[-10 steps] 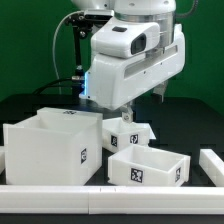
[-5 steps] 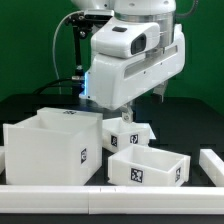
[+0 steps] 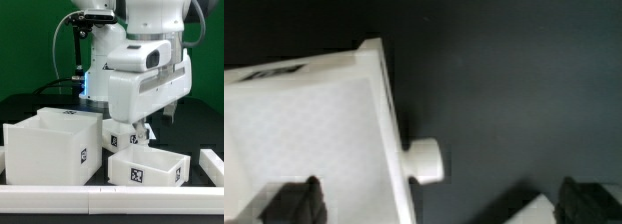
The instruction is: Assemble drawer
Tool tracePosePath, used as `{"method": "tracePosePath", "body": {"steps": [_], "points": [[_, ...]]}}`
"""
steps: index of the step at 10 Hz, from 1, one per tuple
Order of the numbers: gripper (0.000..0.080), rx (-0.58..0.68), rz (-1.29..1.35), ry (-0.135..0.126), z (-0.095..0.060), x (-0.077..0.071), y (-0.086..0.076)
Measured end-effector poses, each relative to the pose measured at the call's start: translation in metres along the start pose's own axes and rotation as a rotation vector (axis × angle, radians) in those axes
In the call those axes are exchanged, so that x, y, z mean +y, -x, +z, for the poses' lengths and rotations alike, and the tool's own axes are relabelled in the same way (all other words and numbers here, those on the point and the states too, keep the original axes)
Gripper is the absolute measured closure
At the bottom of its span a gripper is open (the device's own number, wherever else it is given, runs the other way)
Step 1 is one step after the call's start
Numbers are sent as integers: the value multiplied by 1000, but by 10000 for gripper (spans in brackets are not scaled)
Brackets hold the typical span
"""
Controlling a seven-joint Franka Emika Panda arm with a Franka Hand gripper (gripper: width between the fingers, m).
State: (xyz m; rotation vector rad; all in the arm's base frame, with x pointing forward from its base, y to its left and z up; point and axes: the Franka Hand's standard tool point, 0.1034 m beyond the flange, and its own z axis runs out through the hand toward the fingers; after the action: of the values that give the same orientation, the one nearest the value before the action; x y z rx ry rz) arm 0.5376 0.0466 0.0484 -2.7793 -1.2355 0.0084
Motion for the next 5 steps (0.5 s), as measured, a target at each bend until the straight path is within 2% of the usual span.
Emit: {"method": "tracePosePath", "body": {"steps": [1,3,5], "points": [[150,1,5,-4,9,3,0],[150,2,8,-8,17,9,-2],[150,0,10,-18,21,12,2]]}}
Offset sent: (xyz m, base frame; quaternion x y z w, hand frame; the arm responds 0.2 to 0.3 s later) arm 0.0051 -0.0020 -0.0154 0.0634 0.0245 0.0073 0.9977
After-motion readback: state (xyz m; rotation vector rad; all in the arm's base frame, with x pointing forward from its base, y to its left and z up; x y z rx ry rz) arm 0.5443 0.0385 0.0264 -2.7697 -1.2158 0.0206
